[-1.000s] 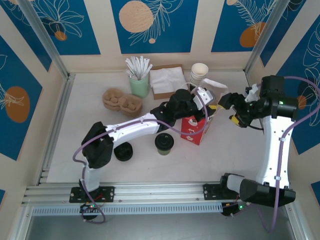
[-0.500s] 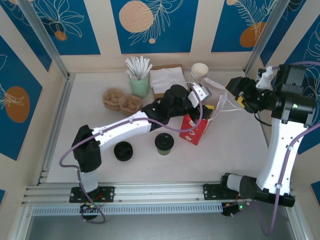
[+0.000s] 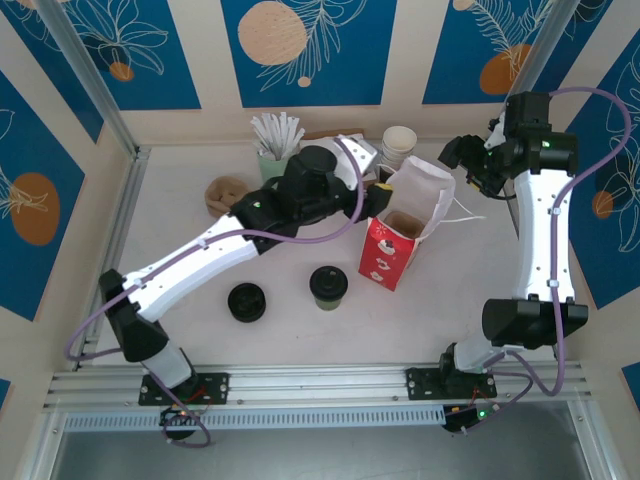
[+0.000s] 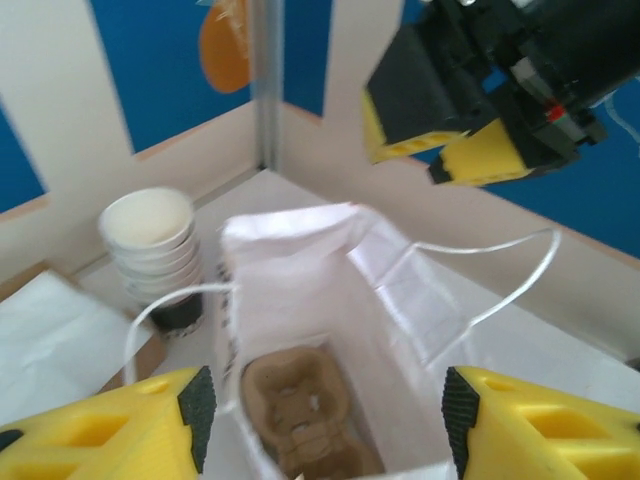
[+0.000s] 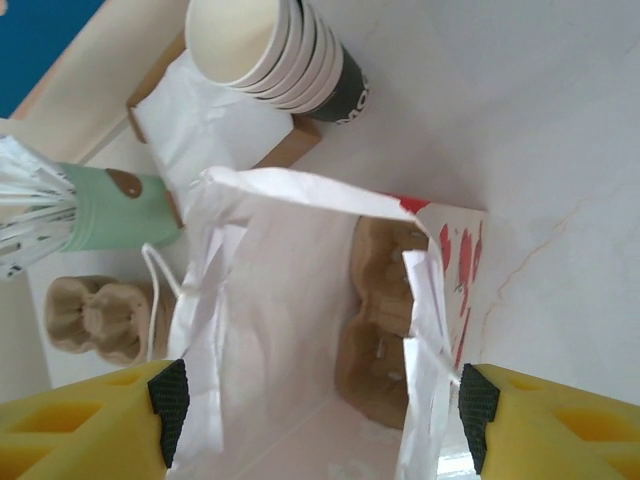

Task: Pack the takeout coffee

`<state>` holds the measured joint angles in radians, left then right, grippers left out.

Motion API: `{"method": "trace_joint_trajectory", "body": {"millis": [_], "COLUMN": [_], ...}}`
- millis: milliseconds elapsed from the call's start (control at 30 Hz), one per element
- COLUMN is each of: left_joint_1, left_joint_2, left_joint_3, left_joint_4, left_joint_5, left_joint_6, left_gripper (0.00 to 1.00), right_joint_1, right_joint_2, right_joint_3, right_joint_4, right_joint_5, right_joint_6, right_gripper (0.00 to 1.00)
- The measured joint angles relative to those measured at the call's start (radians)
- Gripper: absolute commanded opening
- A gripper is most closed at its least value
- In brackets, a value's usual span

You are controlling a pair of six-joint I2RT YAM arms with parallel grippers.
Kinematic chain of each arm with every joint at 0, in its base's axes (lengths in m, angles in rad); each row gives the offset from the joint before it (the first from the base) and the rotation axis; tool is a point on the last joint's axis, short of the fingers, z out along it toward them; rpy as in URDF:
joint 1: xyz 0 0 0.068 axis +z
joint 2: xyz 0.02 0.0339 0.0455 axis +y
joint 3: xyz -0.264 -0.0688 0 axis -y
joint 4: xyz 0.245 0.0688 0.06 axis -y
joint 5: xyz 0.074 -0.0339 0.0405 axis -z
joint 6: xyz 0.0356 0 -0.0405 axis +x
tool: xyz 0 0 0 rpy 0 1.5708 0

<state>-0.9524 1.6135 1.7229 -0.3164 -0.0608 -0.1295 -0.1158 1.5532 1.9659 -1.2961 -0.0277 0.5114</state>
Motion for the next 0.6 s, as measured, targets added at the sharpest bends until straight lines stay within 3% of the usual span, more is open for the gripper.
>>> {"method": "trace_joint_trajectory", "body": {"millis": [333,600], "left_joint_1": [0.046,0.047], "left_joint_2": [-0.231,-0.343], "left_joint_3": [-0.236,-0.381], "left_joint_4": [-0.164,-0.247], "left_joint_5": [-0.099,-0.145], "left_joint_6": [-0.058,-0.099], "left_gripper": [0.79,0.80], "right_joint_1": [0.005,0.034], "right_joint_2": [0.097,0.114], "right_joint_3": [-0.085,-0.150], "right_joint_4": [0.059,0.085], "right_joint_5": [0.041,0.058], "right_joint_6": [-0.029,-0.048], "right_gripper": [0.64,0.44]}}
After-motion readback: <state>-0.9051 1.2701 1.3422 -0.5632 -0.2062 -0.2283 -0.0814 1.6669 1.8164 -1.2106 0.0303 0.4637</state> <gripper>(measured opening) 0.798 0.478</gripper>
